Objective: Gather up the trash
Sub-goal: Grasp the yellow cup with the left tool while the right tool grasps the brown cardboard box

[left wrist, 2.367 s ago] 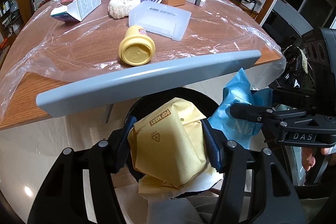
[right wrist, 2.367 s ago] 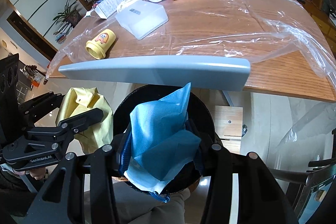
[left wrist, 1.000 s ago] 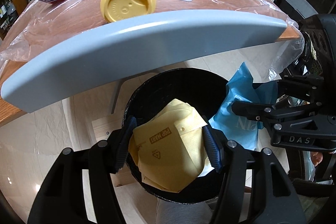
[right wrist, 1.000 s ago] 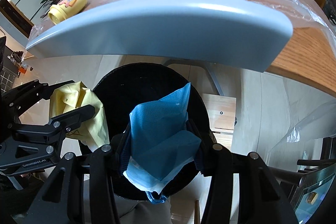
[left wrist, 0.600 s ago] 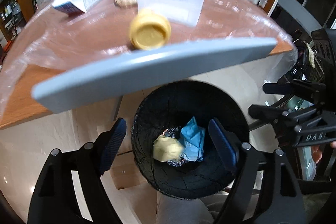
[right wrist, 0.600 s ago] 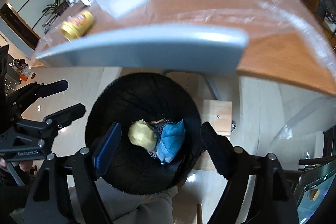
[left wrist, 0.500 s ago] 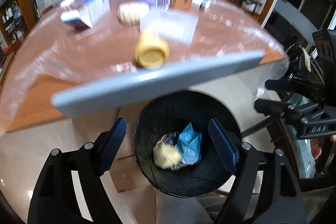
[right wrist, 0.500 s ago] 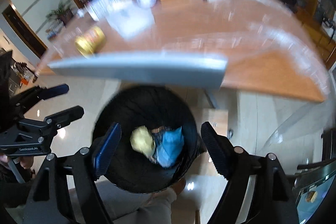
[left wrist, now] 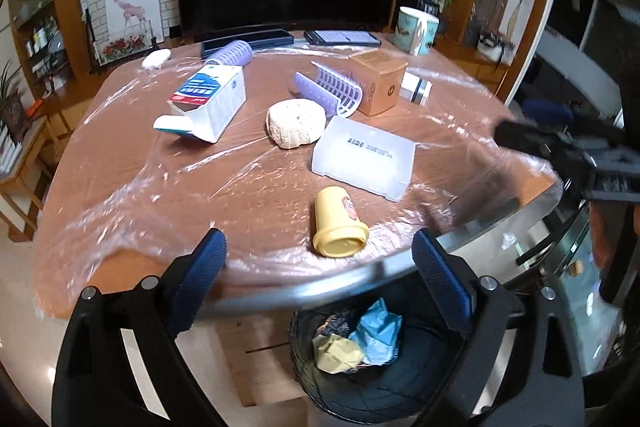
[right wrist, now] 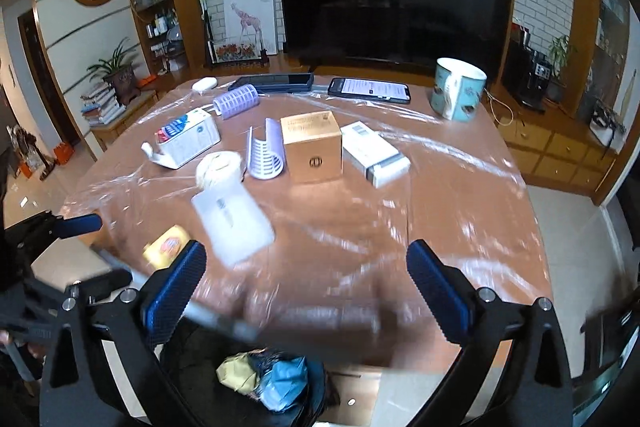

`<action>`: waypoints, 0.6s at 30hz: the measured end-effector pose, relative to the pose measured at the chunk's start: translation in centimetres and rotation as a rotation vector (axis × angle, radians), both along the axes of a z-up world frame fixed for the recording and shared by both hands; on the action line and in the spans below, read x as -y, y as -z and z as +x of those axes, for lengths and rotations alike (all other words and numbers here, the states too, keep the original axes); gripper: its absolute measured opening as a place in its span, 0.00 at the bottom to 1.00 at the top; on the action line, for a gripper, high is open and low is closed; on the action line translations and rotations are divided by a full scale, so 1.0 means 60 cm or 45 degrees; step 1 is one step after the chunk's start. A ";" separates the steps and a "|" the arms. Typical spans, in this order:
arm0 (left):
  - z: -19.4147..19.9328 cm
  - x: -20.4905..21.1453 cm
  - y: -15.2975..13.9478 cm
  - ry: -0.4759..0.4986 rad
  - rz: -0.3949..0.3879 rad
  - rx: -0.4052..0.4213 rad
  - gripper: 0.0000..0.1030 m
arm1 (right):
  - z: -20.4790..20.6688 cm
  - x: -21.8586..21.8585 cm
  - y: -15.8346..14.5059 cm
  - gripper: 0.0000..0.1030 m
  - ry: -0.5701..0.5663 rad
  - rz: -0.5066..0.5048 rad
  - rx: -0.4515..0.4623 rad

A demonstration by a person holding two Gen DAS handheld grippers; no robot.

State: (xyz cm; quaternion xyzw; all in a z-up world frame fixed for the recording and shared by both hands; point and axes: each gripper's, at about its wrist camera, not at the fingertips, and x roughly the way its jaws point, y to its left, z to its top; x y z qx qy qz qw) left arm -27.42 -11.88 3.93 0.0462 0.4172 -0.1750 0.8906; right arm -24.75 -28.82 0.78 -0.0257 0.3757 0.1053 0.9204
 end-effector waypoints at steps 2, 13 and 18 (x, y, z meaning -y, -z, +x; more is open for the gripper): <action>0.007 0.012 0.011 0.018 0.037 -0.010 0.92 | 0.025 -0.009 0.006 0.96 -0.006 -0.026 -0.010; 0.042 0.028 0.036 0.061 0.080 -0.051 0.79 | 0.153 -0.052 0.045 0.96 -0.051 -0.113 -0.049; 0.054 0.024 0.045 0.064 0.078 -0.080 0.72 | 0.195 -0.052 0.053 0.96 -0.038 -0.090 -0.057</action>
